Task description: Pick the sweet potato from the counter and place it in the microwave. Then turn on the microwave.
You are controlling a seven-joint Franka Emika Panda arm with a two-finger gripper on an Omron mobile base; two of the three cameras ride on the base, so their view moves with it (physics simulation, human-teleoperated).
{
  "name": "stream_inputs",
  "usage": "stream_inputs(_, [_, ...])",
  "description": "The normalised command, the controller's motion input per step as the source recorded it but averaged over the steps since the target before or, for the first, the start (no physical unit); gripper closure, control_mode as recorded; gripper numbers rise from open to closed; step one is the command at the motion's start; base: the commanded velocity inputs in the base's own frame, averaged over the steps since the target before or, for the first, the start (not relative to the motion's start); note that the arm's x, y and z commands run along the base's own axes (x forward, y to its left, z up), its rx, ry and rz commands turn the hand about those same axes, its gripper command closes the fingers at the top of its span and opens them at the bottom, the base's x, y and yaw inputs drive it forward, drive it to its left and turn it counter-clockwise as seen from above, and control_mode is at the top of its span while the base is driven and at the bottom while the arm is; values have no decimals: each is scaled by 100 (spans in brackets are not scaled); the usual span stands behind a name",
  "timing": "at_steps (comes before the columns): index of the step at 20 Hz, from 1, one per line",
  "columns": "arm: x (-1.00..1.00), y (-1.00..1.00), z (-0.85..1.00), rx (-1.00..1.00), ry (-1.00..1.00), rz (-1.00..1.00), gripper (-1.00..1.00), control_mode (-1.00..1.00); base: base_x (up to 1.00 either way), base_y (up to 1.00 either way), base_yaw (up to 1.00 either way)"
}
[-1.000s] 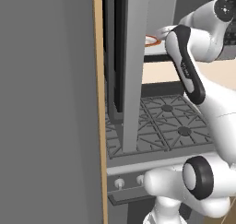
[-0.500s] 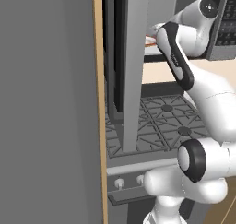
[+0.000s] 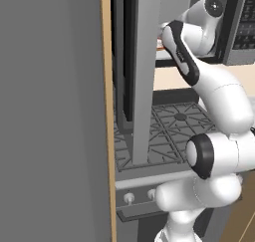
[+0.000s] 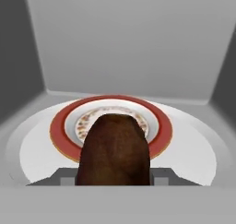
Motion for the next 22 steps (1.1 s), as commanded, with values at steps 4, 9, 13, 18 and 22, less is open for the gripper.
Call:
stream_inputs(4, [37,4,-2,0,0,0,100,-100,0,0,0])
stream_inputs(9, [34,0,-4,0,0,0,100,-100,0,0,0])
stream_inputs(13, [35,4,-9,0,0,0,100,-100,0,0,0])
stream_inputs(18, [33,3,-13,0,0,0,100,-100,0,0,0])
stream_inputs(22, [29,1,-13,0,0,0,100,-100,0,0,0])
